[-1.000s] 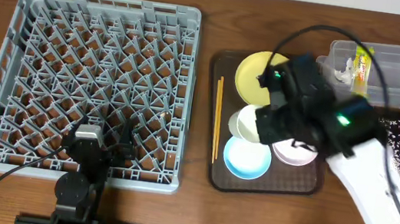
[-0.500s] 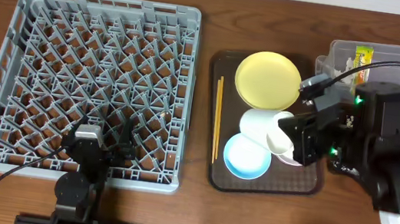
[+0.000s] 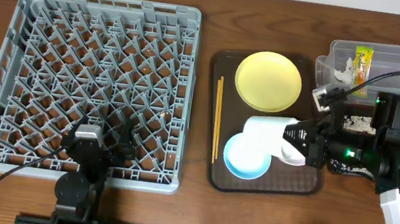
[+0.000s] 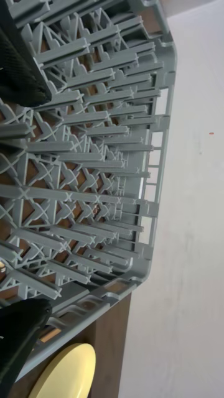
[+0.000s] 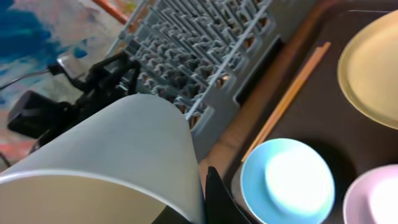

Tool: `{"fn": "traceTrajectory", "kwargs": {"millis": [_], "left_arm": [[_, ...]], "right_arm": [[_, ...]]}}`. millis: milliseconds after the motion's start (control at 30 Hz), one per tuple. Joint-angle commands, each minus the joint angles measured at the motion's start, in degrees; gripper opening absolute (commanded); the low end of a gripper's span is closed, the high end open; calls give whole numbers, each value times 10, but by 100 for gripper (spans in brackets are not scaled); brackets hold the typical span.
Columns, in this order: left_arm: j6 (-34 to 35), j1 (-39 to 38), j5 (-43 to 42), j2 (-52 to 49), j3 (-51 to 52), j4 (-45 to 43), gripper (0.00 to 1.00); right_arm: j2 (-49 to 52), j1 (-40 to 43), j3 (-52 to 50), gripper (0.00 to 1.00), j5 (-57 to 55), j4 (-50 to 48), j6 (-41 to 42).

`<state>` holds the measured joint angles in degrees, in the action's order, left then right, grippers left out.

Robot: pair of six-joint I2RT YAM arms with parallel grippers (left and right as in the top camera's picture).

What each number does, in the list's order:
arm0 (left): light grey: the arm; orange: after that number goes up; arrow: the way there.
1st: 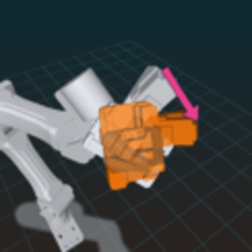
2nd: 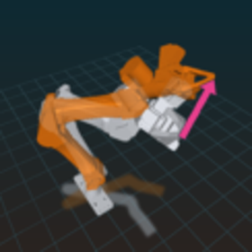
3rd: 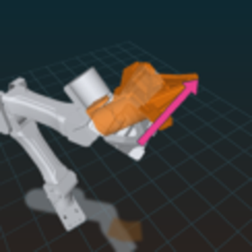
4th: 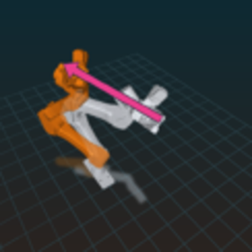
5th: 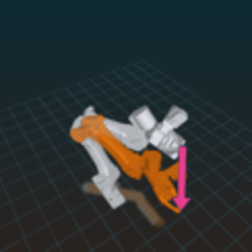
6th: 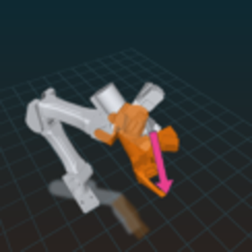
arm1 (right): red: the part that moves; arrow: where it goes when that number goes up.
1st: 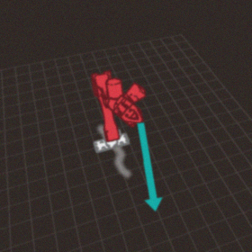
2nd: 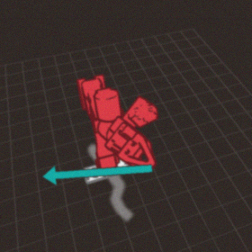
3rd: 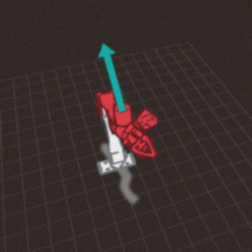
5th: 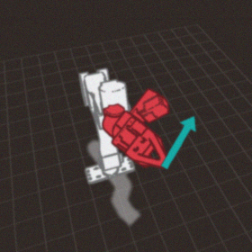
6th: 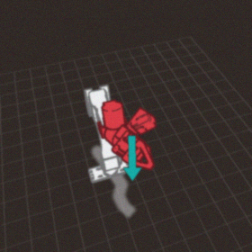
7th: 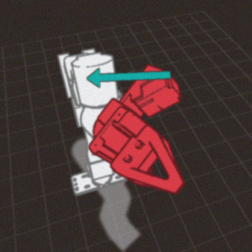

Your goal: Sort waste into correct bins and load items into the dishwasher

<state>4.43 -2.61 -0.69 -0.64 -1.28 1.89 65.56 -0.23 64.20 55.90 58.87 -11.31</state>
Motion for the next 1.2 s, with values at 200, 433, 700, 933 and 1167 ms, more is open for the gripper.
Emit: {"fn": "traceTrajectory", "kwargs": {"millis": [200, 433, 700, 933, 1167], "left_arm": [[68, 3, -142, -1, 8, -3, 98], [70, 3, -207, -50, -90, 35, 98], [42, 3, -243, -252, -302, 165, 98], [42, 3, -464, -403, -440, 168, 98], [42, 3, -650, -515, -529, 202, 98]], "right_arm": [[-4, 2, -2, 1, 61, -7, -26], [-4, 2, -2, 1, 61, -33, -14], [-4, 2, -2, 1, 79, -98, 23], [-4, 2, -2, 1, 96, -137, 40], [-4, 2, -2, 1, 107, -149, 40]]}}
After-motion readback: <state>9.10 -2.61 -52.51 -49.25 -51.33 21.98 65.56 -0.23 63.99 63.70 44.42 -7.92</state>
